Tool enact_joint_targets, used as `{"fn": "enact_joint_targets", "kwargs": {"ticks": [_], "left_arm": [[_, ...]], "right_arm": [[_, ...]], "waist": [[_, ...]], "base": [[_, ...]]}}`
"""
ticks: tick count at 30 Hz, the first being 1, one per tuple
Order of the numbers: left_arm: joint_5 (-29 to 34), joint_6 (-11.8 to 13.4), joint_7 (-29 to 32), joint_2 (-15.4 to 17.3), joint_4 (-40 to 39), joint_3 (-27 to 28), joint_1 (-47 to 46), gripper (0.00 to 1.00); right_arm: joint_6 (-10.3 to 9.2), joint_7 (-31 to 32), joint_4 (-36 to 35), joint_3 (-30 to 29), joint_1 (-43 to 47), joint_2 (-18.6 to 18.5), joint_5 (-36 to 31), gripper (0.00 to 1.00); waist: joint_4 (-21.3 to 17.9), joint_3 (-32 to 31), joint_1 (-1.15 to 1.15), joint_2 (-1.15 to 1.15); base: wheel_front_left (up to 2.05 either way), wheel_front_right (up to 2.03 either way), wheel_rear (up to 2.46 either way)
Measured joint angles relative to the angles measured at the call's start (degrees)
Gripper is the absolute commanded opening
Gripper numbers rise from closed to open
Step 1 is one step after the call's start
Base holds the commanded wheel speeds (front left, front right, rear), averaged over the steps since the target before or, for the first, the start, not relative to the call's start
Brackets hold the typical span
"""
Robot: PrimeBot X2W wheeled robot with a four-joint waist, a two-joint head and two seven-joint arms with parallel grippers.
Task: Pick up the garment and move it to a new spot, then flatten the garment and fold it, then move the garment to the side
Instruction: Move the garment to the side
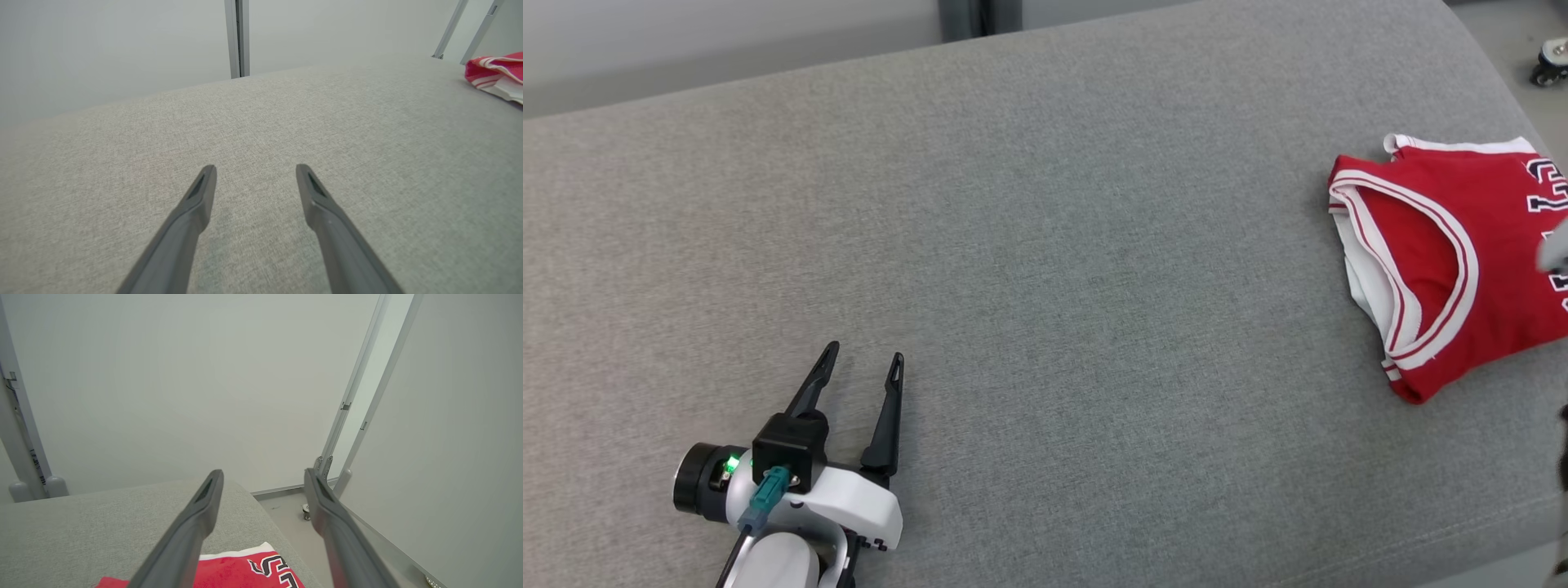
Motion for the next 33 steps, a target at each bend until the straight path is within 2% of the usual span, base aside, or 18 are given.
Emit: {"fn": "enact_joint_targets", "kwargs": {"ticks": [4,13,24,27,33], "left_arm": [[-0.5,0.5,0.0,-0.1,-0.2,0.5,0.3,1.00],[-2.1,2.0,0.0,-0.3,-0.2,2.1,3.1,1.00],[-3.2,3.1,0.0,-0.4,1.0,3.5,8.7,1.00],[-3.7,3.5,0.0,-0.4,1.2,4.2,10.1,1.00],[-3.8,3.7,0.0,-0.4,1.3,5.1,11.2,1.00]], "right_arm": [[0.00,0.0,-5.4,5.3,4.2,3.8,2.5,1.00],[0.00,0.0,-13.9,17.5,19.4,6.4,12.6,1.00],[0.00,0.0,-15.0,25.6,34.0,6.8,18.7,1.00],[0.00,0.0,-15.3,26.2,35.9,6.8,20.6,1.00],[0.00,0.0,-16.2,29.9,37.4,6.8,20.2,1.00]], "waist": [[0.9,-1.3,0.00,0.00],[5.4,-5.7,0.00,0.00],[11.4,-12.4,0.00,0.00],[12.7,-14.1,0.00,0.00],[14.4,-16.1,0.00,0.00]], "base": [[0.00,0.00,0.00],[0.00,0.00,0.00],[0.00,0.00,0.00],[0.00,0.00,0.00],[0.00,0.00,0.00]]}}
